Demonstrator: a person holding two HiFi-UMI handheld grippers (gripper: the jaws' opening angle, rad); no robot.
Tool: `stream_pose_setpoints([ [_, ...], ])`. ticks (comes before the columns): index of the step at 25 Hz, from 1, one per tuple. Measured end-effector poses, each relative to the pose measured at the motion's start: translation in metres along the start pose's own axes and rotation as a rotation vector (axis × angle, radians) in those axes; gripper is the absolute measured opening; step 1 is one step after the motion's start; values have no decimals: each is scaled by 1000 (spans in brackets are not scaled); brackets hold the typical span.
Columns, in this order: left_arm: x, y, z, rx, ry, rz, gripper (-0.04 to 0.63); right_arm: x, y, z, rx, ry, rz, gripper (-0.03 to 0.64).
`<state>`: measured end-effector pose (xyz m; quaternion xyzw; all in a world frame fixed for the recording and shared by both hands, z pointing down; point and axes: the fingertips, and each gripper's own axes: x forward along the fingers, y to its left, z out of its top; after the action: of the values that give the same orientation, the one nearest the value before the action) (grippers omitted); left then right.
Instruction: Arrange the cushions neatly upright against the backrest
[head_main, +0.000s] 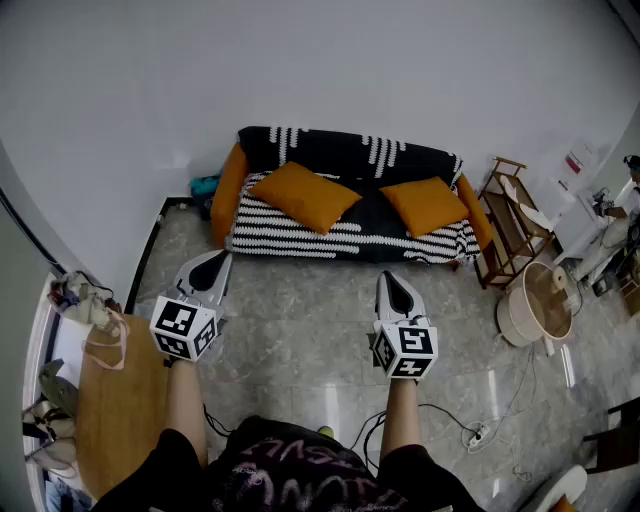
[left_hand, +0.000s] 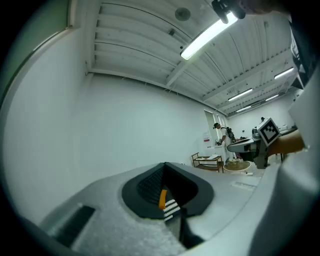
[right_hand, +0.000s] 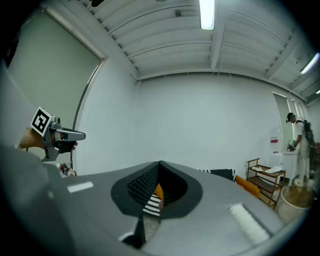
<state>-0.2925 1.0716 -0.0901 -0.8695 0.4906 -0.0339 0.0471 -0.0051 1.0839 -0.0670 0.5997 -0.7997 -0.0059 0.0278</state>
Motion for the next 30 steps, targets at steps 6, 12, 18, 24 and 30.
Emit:
stream_pose_setpoints([
  [6, -3, 7, -3, -8, -4, 1, 5, 4, 6, -3, 4, 1, -1, 9],
  [12, -6, 18, -7, -24, -5, 2, 5, 12, 21, -2, -14, 3, 19, 9],
  [18, -13, 37, -21, -43, 5, -6, 5, 24, 47, -7, -3, 21, 30, 11],
  [24, -19, 60, -37, -57, 18, -45, 5, 37, 76, -14, 14, 39, 6, 9],
  [30, -7, 72, -49, -72, 29, -79, 5, 53, 83, -15, 47, 58, -3, 9],
])
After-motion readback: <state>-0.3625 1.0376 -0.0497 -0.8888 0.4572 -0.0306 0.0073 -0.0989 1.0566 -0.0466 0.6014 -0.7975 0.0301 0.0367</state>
